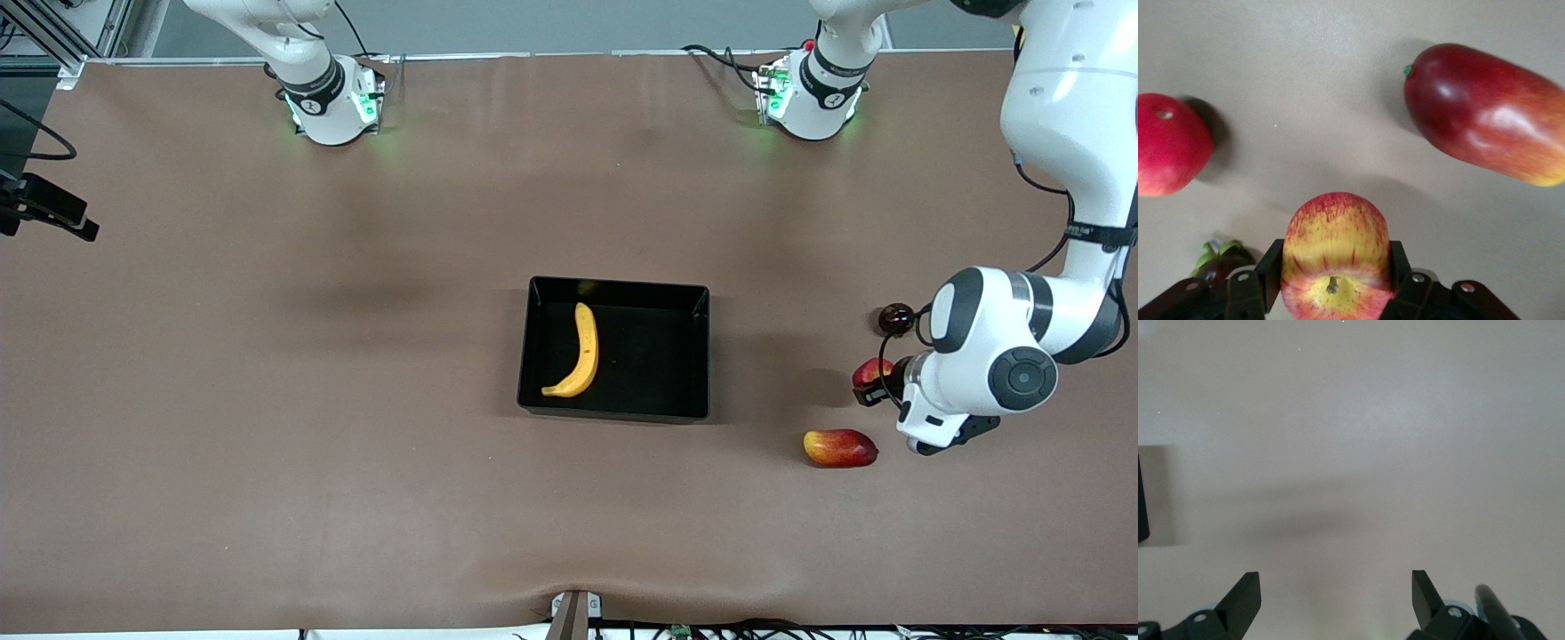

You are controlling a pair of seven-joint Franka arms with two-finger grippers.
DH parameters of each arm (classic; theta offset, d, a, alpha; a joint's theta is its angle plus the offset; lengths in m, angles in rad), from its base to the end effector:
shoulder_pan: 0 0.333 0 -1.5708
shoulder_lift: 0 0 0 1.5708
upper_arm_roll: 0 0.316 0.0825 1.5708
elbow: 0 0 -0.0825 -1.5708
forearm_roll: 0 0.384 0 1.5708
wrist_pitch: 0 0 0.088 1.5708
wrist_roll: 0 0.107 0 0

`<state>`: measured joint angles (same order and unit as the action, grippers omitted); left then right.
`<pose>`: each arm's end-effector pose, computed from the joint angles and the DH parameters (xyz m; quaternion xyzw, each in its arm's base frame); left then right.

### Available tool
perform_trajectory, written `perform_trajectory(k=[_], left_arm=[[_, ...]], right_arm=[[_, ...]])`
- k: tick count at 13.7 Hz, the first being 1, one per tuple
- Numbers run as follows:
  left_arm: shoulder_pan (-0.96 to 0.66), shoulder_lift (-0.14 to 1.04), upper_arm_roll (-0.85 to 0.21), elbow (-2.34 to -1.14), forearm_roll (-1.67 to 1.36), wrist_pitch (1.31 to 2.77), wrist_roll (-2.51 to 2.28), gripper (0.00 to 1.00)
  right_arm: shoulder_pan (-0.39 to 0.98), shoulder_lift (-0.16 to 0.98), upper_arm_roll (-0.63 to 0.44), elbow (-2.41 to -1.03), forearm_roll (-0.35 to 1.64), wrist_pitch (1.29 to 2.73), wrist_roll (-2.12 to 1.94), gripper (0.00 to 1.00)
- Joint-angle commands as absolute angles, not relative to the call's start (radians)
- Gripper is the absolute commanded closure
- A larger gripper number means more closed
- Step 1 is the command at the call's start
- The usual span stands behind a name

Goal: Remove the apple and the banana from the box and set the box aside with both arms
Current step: 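Carry the apple out of the tray and set it beside the mango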

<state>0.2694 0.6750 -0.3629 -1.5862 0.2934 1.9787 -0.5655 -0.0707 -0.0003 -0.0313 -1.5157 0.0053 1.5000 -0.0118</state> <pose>0.6700 -0.0145 0.2420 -0.9764 -0.1828 0.1049 0.0478 0.5448 -0.0552 0.6443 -0.9990 0.0449 0.0075 0.0031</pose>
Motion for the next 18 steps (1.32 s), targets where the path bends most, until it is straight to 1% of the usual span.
perform_trajectory(k=[1,5,6,7,8,9,12,14,16,18], left_arm=[[0.270,0.710,-0.380,-1.582,0.304,1.983,-0.538,1.00],[0.261,0.715,-0.383,-1.620,0.302,1.982,-0.537,1.00],[0.264,0.710,-0.387,-1.634,0.302,1.982,-0.531,0.93],[0.265,0.706,-0.387,-1.637,0.302,1.980,-0.508,0.58],[0.271,0.701,-0.387,-1.637,0.302,1.982,-0.468,0.20],[0.275,0.684,-0.390,-1.637,0.301,1.982,-0.444,0.00],[0.270,0.638,-0.397,-1.634,0.287,1.970,-0.446,0.00],[0.270,0.606,-0.428,-1.628,0.287,1.967,-0.448,0.00],[0.267,0.580,-0.498,-1.626,0.285,1.967,-0.460,0.00],[0.255,0.578,-0.579,-1.618,0.288,1.968,-0.527,0.00]], right_arm=[[-0.092,0.008,-0.017,-1.499,0.006,1.497,-0.025,0.00],[-0.092,0.008,-0.017,-1.499,0.008,1.497,-0.025,0.00],[-0.092,0.008,-0.017,-1.499,0.006,1.497,-0.025,0.00],[-0.092,0.008,-0.017,-1.499,0.008,1.497,-0.025,0.00],[-0.092,0.008,-0.017,-1.499,0.008,1.497,-0.025,0.00],[-0.092,0.008,-0.017,-1.499,0.006,1.497,-0.025,0.00],[-0.092,0.009,-0.017,-1.499,0.006,1.497,-0.025,0.00],[-0.092,0.009,-0.017,-1.499,0.005,1.497,-0.025,0.00],[-0.094,0.011,-0.017,-1.499,0.005,1.497,-0.025,0.00],[-0.094,0.011,-0.017,-1.499,0.003,1.497,-0.025,0.00]])
